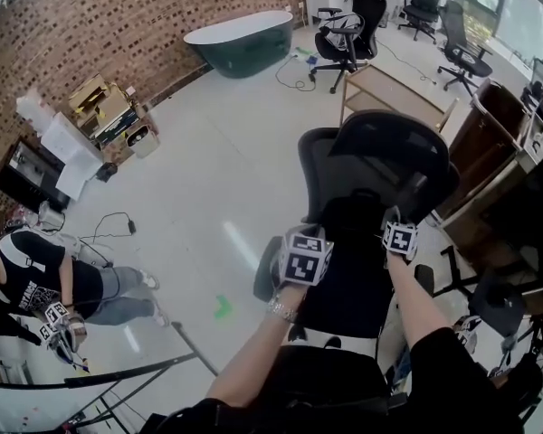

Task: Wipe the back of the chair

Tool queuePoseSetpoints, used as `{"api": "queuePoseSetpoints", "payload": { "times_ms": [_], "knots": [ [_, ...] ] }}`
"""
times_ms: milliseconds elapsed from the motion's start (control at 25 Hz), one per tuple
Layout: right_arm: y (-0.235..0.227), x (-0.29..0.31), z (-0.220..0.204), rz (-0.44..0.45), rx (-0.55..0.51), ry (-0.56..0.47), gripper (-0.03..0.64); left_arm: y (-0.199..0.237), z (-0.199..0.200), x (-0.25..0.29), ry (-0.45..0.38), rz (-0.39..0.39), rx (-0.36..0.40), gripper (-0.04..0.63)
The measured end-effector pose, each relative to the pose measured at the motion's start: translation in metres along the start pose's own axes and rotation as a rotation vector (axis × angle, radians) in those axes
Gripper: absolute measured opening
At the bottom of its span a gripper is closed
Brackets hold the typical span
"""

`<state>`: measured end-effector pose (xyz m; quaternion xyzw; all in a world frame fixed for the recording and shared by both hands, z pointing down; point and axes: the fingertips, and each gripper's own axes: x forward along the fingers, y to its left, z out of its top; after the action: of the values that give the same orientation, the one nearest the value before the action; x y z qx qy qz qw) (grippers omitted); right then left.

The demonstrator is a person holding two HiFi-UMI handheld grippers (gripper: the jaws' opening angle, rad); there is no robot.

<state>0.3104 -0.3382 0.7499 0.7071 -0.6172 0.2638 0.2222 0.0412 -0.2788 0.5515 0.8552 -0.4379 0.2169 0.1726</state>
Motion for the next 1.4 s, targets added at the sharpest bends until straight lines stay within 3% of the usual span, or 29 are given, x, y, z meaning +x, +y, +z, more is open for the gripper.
{"api": "queuePoseSetpoints", "payload": {
  "times_ms": [120, 320, 520, 600, 680, 720, 800, 880, 1160, 1280, 1400],
  "knots": [
    [0.098, 0.009, 0.014, 0.159, -0.071, -0.039, 0.029, 0.012, -0.002, -0.007, 0.0, 0.029, -0.01, -0.008],
    [0.222, 0.026, 0.011, 0.364, -0.135, 0.024, 0.029, 0.037, -0.012, -0.026, 0.008, 0.077, -0.018, -0.008],
    [0.254, 0.052, 0.003, 0.377, -0.204, 0.078, 0.029, 0.069, -0.025, -0.047, 0.008, 0.14, -0.038, -0.008],
    [0.241, 0.057, -0.008, 0.348, -0.176, 0.137, 0.029, 0.078, -0.027, -0.053, 0.009, 0.153, -0.05, -0.008],
    [0.219, 0.053, -0.036, 0.309, -0.091, 0.287, 0.029, 0.084, -0.028, -0.055, 0.014, 0.155, -0.057, -0.008],
    [0.205, 0.056, -0.034, 0.281, -0.068, 0.275, 0.029, 0.085, -0.029, -0.053, 0.016, 0.151, -0.058, -0.008],
    [0.169, 0.068, 0.0, 0.214, -0.065, 0.097, 0.029, 0.08, -0.027, -0.046, 0.018, 0.131, -0.053, -0.008],
    [0.134, 0.072, 0.011, 0.176, -0.033, 0.043, 0.029, 0.069, -0.024, -0.037, 0.018, 0.102, -0.042, -0.008],
    [-0.04, 0.043, -0.007, -0.128, 0.068, 0.053, 0.029, 0.026, -0.017, -0.015, 0.03, -0.01, 0.007, -0.008],
    [-0.087, 0.028, -0.028, -0.147, 0.155, 0.099, 0.029, 0.017, -0.016, -0.013, 0.04, -0.031, 0.021, -0.008],
    [-0.12, 0.018, -0.037, -0.151, 0.148, 0.097, 0.029, 0.014, -0.016, -0.013, 0.041, -0.037, 0.025, -0.008]
  ]
}}
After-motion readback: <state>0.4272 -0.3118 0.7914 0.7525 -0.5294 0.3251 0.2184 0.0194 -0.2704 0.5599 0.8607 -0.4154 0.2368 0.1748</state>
